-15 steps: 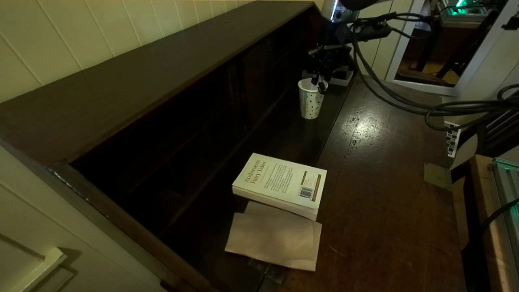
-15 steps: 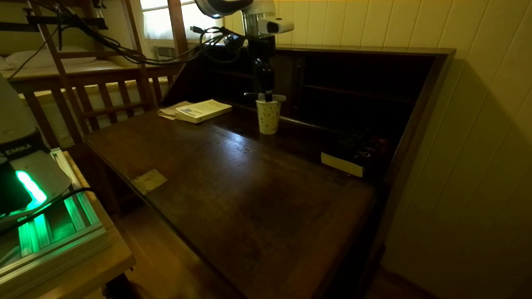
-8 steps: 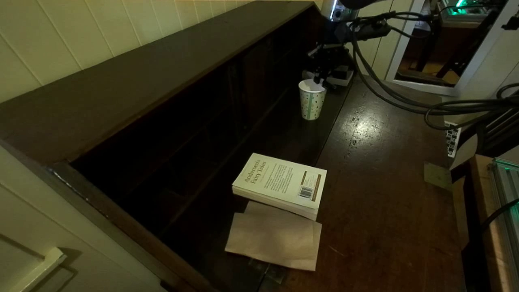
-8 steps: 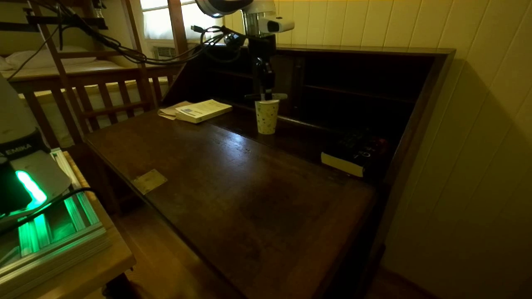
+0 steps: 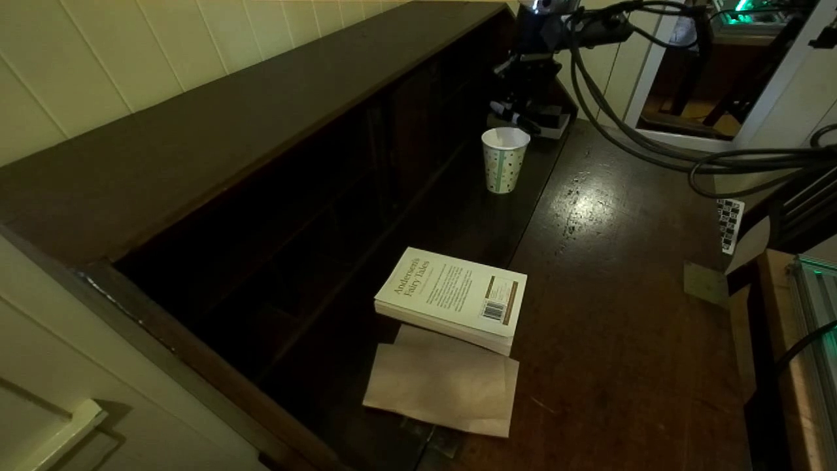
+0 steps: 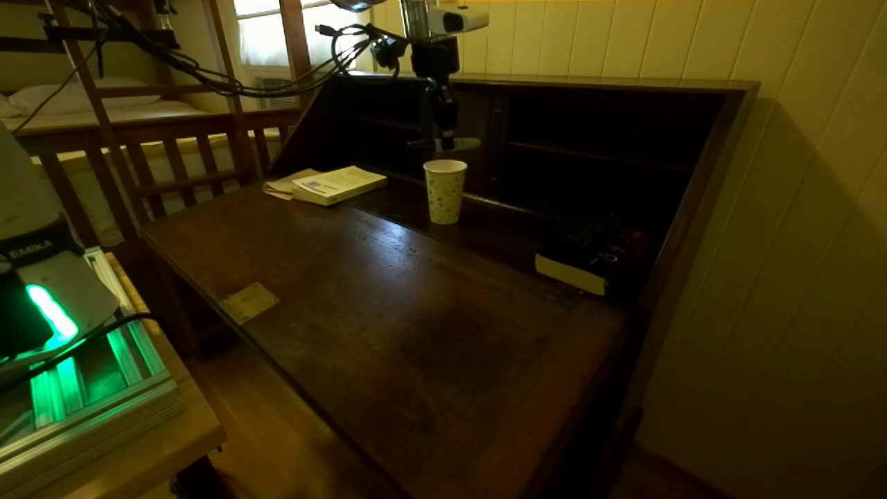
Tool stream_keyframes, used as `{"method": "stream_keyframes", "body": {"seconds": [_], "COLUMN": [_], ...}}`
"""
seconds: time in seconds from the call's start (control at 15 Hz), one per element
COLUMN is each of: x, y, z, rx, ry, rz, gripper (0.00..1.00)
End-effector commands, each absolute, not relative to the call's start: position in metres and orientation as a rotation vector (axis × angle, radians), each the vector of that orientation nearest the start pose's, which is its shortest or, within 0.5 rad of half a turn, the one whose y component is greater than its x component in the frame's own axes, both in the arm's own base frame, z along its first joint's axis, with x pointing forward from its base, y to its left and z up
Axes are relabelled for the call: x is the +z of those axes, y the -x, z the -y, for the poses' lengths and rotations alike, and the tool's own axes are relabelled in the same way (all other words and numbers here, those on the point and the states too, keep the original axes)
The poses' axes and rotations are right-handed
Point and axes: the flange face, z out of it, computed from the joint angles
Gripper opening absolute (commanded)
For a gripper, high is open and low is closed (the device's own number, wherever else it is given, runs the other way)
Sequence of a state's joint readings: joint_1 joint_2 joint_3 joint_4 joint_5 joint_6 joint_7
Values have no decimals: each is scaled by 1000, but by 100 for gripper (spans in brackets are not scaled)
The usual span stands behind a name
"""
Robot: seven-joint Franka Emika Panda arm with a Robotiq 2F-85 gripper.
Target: Take the marker off of the cup and put it on the book then put the cup upside down
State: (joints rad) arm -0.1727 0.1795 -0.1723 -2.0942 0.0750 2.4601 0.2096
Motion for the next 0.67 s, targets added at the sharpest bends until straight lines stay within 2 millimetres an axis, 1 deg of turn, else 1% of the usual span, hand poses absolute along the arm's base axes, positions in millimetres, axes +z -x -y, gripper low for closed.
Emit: {"method": "stream_keyframes", "body": {"seconds": [0.0, 0.2, 0.33, 0.47, 0.6], "x": [391, 411, 416, 414, 398], "y": [-537, -526, -520, -519, -520], "z": [172, 135, 108, 77, 48], "rx": [-317, -307, -291, -245, -178], "ry": [2982, 3005, 3018, 3021, 3031], "rz": [-822, -661, -535, -378, -278], "gripper": [5, 5, 5, 5, 5]}}
